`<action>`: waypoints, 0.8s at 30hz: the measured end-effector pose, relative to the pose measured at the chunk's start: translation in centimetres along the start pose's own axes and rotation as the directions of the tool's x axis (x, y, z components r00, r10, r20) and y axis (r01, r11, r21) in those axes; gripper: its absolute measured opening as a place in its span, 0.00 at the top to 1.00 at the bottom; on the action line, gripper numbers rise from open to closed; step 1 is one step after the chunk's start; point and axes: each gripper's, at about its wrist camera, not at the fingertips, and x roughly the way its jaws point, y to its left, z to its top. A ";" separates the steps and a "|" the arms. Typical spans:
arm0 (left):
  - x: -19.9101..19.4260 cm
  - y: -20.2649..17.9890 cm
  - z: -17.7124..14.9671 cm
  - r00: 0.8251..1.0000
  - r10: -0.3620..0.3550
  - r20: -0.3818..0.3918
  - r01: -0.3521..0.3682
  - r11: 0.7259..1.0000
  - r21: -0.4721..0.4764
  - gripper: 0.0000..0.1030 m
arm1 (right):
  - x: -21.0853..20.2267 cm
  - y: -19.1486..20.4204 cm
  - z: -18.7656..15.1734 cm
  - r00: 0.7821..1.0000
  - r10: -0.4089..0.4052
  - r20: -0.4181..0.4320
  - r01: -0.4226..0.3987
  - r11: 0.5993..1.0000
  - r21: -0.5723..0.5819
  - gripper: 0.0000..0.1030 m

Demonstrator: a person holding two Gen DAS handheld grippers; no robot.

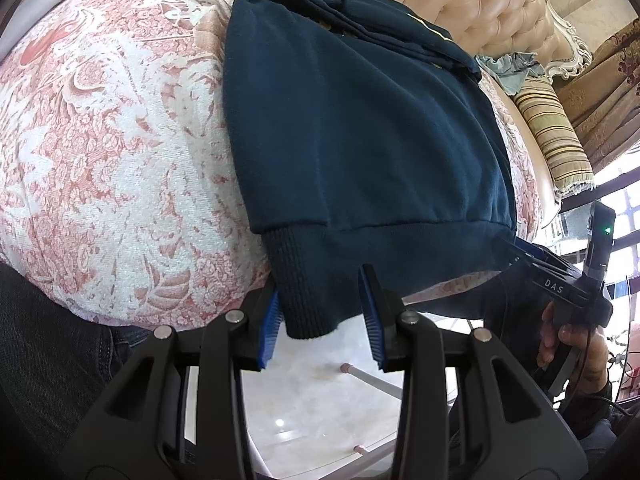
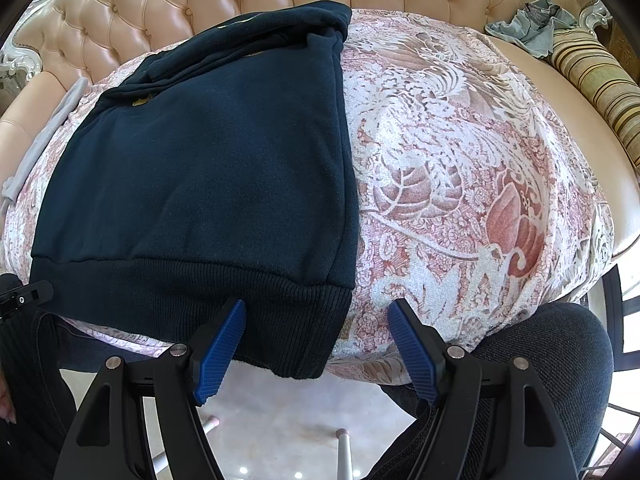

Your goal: Fold clothes

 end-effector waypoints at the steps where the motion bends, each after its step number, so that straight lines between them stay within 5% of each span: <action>1: 0.0 0.0 0.0 1.000 0.001 0.000 -0.001 1.000 0.001 0.61 | 0.0 0.0 0.0 1.000 0.000 0.000 0.000 1.000 0.001 0.28; 24: 0.1 -0.1 0.3 1.000 0.001 0.002 -0.001 1.000 0.001 0.61 | -0.2 0.3 -0.3 1.000 -0.022 0.012 0.022 1.000 -0.012 0.28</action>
